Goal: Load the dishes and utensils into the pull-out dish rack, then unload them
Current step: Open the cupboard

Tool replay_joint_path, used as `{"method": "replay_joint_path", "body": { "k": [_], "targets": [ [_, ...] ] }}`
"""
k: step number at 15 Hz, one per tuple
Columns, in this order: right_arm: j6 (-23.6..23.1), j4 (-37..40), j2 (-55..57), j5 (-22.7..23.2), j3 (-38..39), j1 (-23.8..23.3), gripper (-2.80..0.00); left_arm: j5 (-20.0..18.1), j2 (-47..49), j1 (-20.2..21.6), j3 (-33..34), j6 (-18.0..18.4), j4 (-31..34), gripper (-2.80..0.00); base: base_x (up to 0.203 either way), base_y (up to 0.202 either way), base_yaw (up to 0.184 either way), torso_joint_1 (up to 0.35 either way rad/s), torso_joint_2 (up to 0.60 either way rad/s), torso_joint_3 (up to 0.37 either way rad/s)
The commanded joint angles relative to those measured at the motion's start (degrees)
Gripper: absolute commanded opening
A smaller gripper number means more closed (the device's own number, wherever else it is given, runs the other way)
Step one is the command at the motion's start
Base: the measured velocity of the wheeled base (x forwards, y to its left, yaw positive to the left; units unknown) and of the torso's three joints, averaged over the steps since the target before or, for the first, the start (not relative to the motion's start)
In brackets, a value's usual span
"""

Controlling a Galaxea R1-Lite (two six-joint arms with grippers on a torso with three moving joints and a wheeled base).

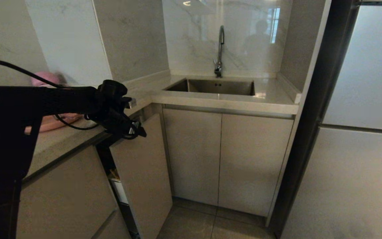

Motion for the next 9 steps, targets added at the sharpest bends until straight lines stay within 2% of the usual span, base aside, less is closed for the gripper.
{"method": "replay_joint_path", "body": {
  "k": [1,7,9],
  "targets": [
    [0.0,0.0,0.0,0.0,0.0,0.0,-2.80,-0.1,1.5,0.0,0.0,-0.2,-0.3,0.00,0.000,0.000,0.000,0.000,0.00,0.000],
    [0.0,0.0,0.0,0.0,0.0,0.0,-2.80,-0.5,2.5,-0.9,0.1,-0.8,-0.2,0.00,0.000,0.000,0.000,0.000,0.00,0.000],
    [-0.1,0.0,0.0,0.0,0.0,0.0,-2.80,-0.5,2.4,-2.3,0.1,-2.1,-0.2,0.00,0.000,0.000,0.000,0.000,0.00,0.000]
  ]
}}
